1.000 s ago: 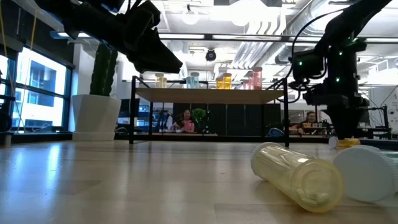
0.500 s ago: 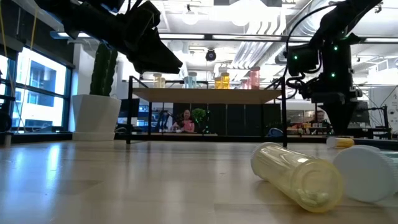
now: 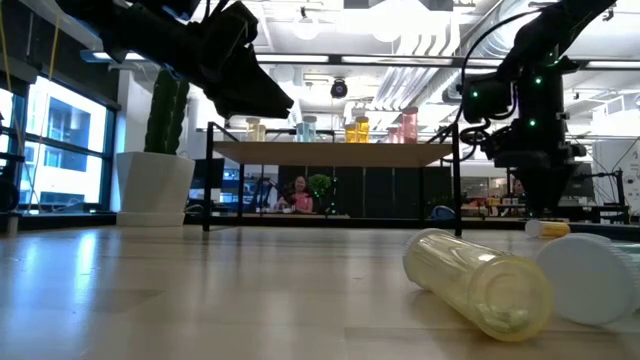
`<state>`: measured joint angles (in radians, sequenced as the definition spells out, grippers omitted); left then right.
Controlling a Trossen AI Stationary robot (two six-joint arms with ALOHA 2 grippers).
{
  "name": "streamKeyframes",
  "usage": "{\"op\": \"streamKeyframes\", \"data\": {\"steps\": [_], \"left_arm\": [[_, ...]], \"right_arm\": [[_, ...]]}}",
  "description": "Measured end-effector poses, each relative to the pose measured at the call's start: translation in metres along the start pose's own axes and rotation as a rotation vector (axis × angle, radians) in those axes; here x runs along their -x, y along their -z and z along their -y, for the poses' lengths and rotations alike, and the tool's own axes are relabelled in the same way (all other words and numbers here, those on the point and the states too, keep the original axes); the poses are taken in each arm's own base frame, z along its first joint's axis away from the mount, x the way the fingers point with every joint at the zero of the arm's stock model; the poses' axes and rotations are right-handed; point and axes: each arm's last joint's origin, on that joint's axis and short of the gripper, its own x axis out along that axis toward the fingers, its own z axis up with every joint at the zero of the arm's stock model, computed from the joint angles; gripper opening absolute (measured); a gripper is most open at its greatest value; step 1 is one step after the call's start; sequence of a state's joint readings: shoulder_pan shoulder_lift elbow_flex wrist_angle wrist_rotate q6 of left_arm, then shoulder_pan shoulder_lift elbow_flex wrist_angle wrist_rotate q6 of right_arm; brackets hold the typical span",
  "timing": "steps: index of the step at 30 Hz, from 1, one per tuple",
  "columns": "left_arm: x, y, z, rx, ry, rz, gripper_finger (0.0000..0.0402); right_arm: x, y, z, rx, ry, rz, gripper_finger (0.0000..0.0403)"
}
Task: Pick and place medicine bottles onto shelf by color
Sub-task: Put the orange pill bottle on the shelf aligned with the other orange pill bottles
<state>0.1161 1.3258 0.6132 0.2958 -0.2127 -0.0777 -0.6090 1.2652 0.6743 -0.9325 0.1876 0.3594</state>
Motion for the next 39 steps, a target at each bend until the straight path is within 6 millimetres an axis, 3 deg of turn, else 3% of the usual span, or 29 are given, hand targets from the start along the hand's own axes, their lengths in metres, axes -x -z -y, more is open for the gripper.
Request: {"op": "streamKeyframes", "data": {"steps": [19, 26, 39], "left_arm": [[0.000, 0.000, 0.000, 0.001, 0.000, 0.000, 0.0203], [0.000, 0.000, 0.000, 0.001, 0.000, 0.000, 0.0202], [0.000, 0.000, 0.000, 0.000, 0.000, 0.000, 0.0204]], "right_arm": [[-0.004, -0.006, 0.020, -0.365, 0.106, 0.037, 0.0204], [-0.006, -0.010, 0.023, -0.397, 0.107, 0.055, 0.0204], [-0.033, -0.017, 0.022, -0.381, 0.163, -0.088, 0.0204]]}}
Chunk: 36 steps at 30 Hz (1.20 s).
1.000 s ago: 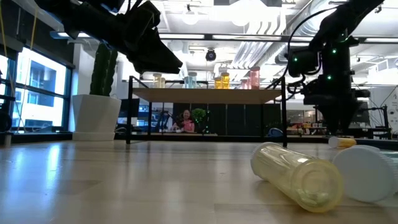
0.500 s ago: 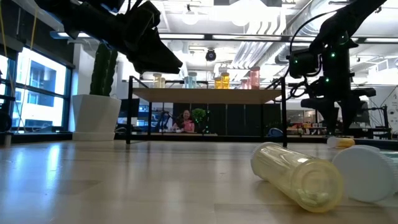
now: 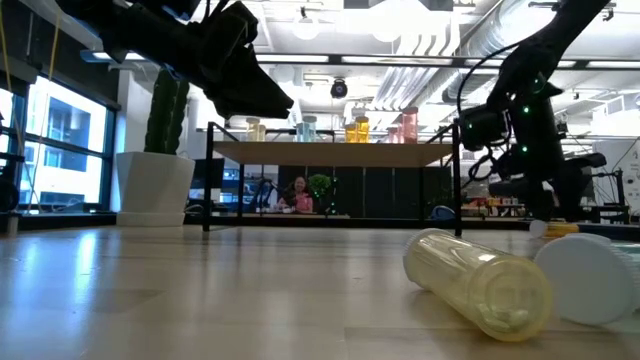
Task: Pick and place medicine bottles onto shelf by color
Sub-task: Put the orange pill bottle on the shelf aligned with the other orange pill bottles
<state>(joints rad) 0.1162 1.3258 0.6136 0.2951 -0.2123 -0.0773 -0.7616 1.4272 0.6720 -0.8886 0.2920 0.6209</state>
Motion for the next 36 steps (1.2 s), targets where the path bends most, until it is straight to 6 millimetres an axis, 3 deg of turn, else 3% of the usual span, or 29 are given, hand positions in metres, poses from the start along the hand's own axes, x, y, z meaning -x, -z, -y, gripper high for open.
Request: {"op": "streamKeyframes", "data": {"steps": [14, 26, 36], "left_arm": [[0.000, 0.000, 0.000, -0.001, 0.000, 0.000, 0.0205], [0.000, 0.000, 0.000, 0.000, 0.000, 0.000, 0.0203], [0.000, 0.000, 0.000, -0.001, 0.000, 0.000, 0.0203]], "right_arm": [[0.003, 0.021, -0.010, 0.017, -0.067, -0.201, 0.0204], [0.010, 0.041, -0.028, 0.070, -0.116, -0.267, 0.0204], [0.017, 0.032, -0.022, 0.105, -0.023, -0.186, 0.0204]]}}
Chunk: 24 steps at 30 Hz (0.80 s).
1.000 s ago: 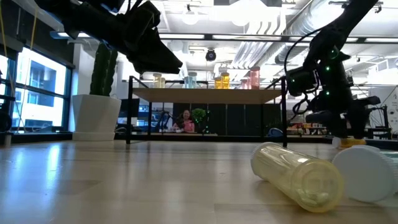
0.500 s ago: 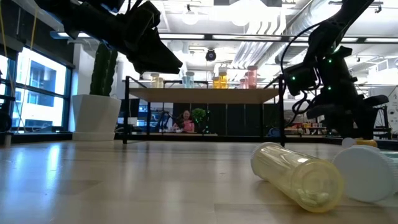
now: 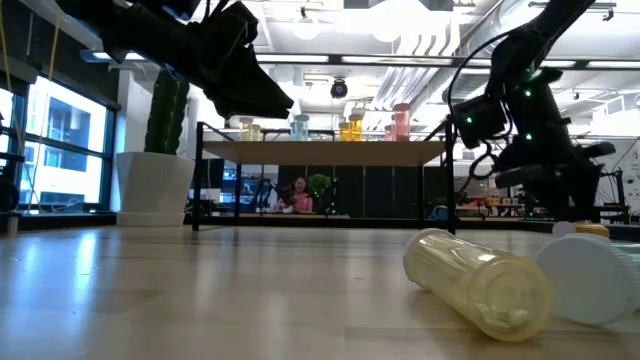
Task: Pick and place medicine bottles onto shelf by color
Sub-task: Put the orange pill bottle on the shelf aligned with the other orange pill bottles
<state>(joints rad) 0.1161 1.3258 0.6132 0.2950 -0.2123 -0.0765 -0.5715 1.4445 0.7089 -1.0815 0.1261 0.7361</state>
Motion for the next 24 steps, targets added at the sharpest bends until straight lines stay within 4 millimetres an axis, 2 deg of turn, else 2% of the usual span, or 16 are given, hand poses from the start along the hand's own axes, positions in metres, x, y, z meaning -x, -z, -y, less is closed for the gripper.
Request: {"op": "streamKeyframes", "data": {"steps": [6, 10, 17, 24], "left_arm": [[0.000, 0.000, 0.000, 0.000, 0.000, 0.000, 0.0203], [0.000, 0.000, 0.000, -0.001, 0.000, -0.005, 0.0204], [0.000, 0.001, 0.000, -0.002, -0.001, -0.007, 0.0204], [0.000, 0.001, 0.000, -0.002, 0.000, -0.007, 0.0205]], "right_arm": [[0.032, -0.010, 0.005, 0.026, 0.090, 0.042, 0.0204], [0.056, -0.008, 0.009, 0.053, 0.159, 0.085, 0.0204], [0.090, 0.010, 0.031, 0.033, 0.112, 0.231, 0.0204], [0.096, 0.038, 0.047, 0.222, -0.050, 0.290, 0.0204]]}}
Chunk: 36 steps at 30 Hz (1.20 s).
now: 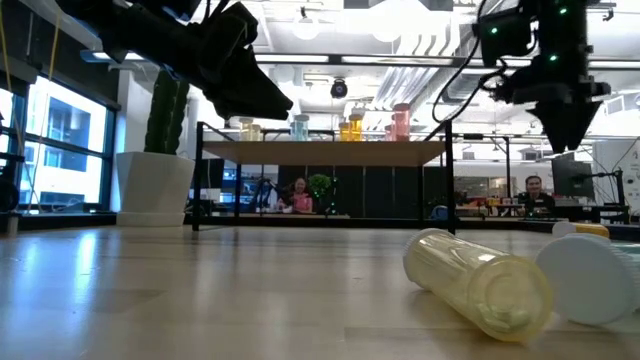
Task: Pick and place medicine bottles onto shelf by color
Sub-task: Put the orange pill bottle on the shelf aligned with the other orange pill bottles
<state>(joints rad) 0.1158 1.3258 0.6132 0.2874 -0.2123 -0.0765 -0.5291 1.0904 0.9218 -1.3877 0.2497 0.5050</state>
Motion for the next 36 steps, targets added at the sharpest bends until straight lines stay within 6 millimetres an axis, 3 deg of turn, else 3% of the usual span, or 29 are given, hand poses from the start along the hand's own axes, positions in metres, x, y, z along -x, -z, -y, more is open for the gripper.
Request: {"op": "streamKeyframes", "data": {"steps": [4, 12, 25, 36], "left_arm": [[0.000, 0.000, 0.000, 0.002, -0.001, 0.000, 0.0204], [0.000, 0.000, 0.000, 0.001, -0.002, 0.000, 0.0205], [0.000, 0.000, 0.000, 0.001, -0.009, 0.000, 0.0204], [0.000, 0.000, 0.000, 0.000, -0.009, -0.002, 0.0205]], "right_arm": [[-0.004, 0.017, -0.005, 0.170, -0.123, -0.030, 0.0204], [-0.025, 0.043, -0.020, 0.415, -0.170, -0.082, 0.0204], [-0.021, 0.053, -0.046, 0.608, -0.207, 0.005, 0.0204], [-0.021, 0.053, -0.053, 0.691, -0.172, 0.085, 0.0204]]}}
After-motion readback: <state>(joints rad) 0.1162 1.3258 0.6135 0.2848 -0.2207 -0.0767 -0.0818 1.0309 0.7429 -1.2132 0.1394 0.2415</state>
